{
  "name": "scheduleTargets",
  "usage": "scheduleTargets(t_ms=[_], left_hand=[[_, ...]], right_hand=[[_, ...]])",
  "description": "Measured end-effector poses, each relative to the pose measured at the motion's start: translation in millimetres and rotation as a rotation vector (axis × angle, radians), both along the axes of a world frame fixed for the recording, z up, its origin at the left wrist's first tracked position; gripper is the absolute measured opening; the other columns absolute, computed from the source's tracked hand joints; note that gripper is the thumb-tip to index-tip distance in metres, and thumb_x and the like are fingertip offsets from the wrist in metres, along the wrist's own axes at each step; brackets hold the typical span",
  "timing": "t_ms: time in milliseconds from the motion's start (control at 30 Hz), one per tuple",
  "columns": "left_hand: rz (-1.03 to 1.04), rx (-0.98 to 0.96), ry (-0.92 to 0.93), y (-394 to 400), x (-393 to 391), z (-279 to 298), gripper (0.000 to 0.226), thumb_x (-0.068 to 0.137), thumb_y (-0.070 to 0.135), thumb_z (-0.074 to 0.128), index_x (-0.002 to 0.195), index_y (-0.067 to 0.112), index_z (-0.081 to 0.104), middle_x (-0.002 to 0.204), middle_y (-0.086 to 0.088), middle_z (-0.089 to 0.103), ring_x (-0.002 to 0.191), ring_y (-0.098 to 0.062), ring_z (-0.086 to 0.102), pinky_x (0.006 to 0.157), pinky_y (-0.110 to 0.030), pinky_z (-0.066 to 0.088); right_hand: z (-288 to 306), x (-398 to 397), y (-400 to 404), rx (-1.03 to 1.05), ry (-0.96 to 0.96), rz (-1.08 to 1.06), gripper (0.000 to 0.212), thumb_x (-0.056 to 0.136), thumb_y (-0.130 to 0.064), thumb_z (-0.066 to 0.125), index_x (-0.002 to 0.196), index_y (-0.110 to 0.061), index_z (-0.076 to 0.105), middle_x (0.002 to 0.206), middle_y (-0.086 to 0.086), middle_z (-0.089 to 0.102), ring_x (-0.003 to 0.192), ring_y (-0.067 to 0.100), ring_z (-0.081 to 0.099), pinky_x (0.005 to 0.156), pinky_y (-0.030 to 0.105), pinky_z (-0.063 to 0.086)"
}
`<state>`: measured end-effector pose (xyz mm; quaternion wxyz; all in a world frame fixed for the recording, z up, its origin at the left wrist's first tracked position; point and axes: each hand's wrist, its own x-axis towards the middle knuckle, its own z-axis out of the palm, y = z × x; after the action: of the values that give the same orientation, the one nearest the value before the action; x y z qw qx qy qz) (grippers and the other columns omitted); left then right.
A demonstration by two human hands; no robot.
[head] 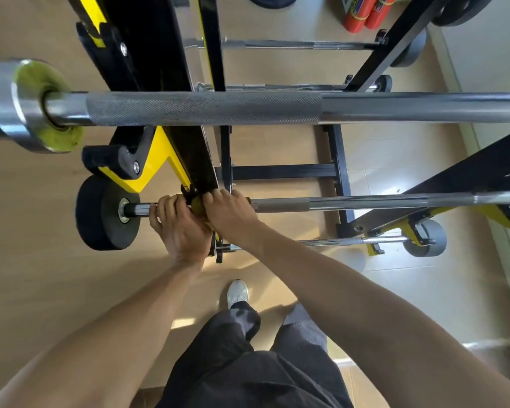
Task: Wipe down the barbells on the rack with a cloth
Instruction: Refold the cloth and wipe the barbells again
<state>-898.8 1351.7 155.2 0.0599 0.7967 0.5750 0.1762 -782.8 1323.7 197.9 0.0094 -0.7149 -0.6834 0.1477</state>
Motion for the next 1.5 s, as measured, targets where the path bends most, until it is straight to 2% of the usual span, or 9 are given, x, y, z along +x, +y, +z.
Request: scheduleTargets(t_ms=[167, 400, 633, 800, 933, 1133, 1267, 1367, 1500], left_hand=[[-0.024, 0.038, -0.027, -2.6, -0.8, 0.9, 0.027, 0.089, 0.013, 0.039, 0.103, 0.003, 0.059, 0.108, -0.014, 0.061, 0.117, -0.033, 0.05, 0.114, -0.048, 0.024], [-0.014, -0.006, -0.033, -2.9, 1.3, 2.6, 0.032, 0.086, 0.014, 0.036, 0.106, 0.003, 0.059, 0.111, -0.013, 0.059, 0.119, -0.033, 0.048, 0.116, -0.049, 0.022], [0.0, -0.017, -0.019, -3.2, 1.8, 1.8, 0.03, 0.086, 0.015, 0.039, 0.105, 0.004, 0.058, 0.111, -0.013, 0.06, 0.119, -0.032, 0.049, 0.117, -0.048, 0.022], [-0.012, 0.037, -0.032, -0.3, 0.0, -2.6, 0.023, 0.084, 0.018, 0.054, 0.103, 0.006, 0.059, 0.107, -0.011, 0.062, 0.116, -0.032, 0.053, 0.114, -0.048, 0.027], [-0.037, 0.056, -0.048, -3.3, -0.5, 0.3, 0.026, 0.086, 0.012, 0.042, 0.104, 0.002, 0.059, 0.108, -0.013, 0.06, 0.116, -0.034, 0.051, 0.114, -0.051, 0.027], [-0.019, 0.02, -0.027, -3.7, 1.2, 2.2, 0.03, 0.084, 0.011, 0.041, 0.107, 0.002, 0.059, 0.111, -0.013, 0.06, 0.119, -0.033, 0.05, 0.116, -0.05, 0.024], [0.0, 0.01, -0.032, -2.7, 2.8, 2.4, 0.033, 0.084, 0.013, 0.039, 0.107, 0.002, 0.06, 0.111, -0.013, 0.06, 0.119, -0.032, 0.05, 0.117, -0.048, 0.023], [0.004, 0.007, -0.022, -3.1, 2.6, 1.5, 0.034, 0.083, 0.015, 0.038, 0.106, 0.003, 0.06, 0.111, -0.013, 0.06, 0.119, -0.031, 0.05, 0.117, -0.048, 0.023], [0.002, 0.024, -0.003, -0.5, 2.1, -0.8, 0.025, 0.084, 0.023, 0.052, 0.101, 0.007, 0.059, 0.107, -0.01, 0.062, 0.116, -0.029, 0.052, 0.115, -0.047, 0.026]], right_hand=[[1.9, 34.0, -32.7, 0.006, 0.003, 0.007, 0.041, 0.096, -0.027, 0.058, 0.132, -0.012, 0.044, 0.126, 0.007, 0.057, 0.115, 0.023, 0.056, 0.099, 0.037, 0.043], [16.2, 103.0, -69.2, -0.159, 0.011, -0.02, 0.038, 0.097, -0.027, 0.058, 0.129, -0.014, 0.043, 0.124, 0.003, 0.055, 0.105, 0.017, 0.056, 0.096, 0.034, 0.047], [16.0, 54.0, -25.9, -0.178, -0.027, 0.053, 0.032, 0.1, -0.025, 0.05, 0.126, -0.008, 0.046, 0.116, 0.009, 0.057, 0.101, 0.021, 0.058, 0.086, 0.034, 0.048], [-3.9, -3.0, -0.7, 0.019, -0.038, 0.021, 0.024, 0.101, -0.025, 0.046, 0.122, -0.014, 0.05, 0.121, 0.008, 0.061, 0.112, 0.026, 0.059, 0.1, 0.04, 0.045], [2.6, 45.7, -42.8, -0.003, -0.004, -0.002, 0.049, 0.093, -0.023, 0.062, 0.135, -0.014, 0.04, 0.132, 0.005, 0.053, 0.12, 0.022, 0.053, 0.105, 0.037, 0.04], [9.0, 124.3, -88.6, -0.147, -0.102, -0.002, 0.038, 0.095, -0.027, 0.06, 0.127, -0.018, 0.042, 0.12, 0.0, 0.056, 0.101, 0.015, 0.056, 0.091, 0.031, 0.045], [21.7, 99.5, -62.1, -0.233, -0.004, 0.014, 0.034, 0.098, -0.028, 0.056, 0.126, -0.013, 0.045, 0.116, 0.003, 0.055, 0.098, 0.016, 0.056, 0.087, 0.032, 0.05], [13.9, 61.5, -33.3, -0.149, 0.035, 0.008, 0.029, 0.101, -0.033, 0.048, 0.12, -0.012, 0.049, 0.111, 0.005, 0.056, 0.096, 0.018, 0.059, 0.08, 0.032, 0.048], [-0.2, 7.4, 2.1, -0.02, 0.024, 0.036, 0.023, 0.102, -0.027, 0.043, 0.117, -0.013, 0.053, 0.112, 0.008, 0.063, 0.101, 0.025, 0.062, 0.089, 0.039, 0.05]])
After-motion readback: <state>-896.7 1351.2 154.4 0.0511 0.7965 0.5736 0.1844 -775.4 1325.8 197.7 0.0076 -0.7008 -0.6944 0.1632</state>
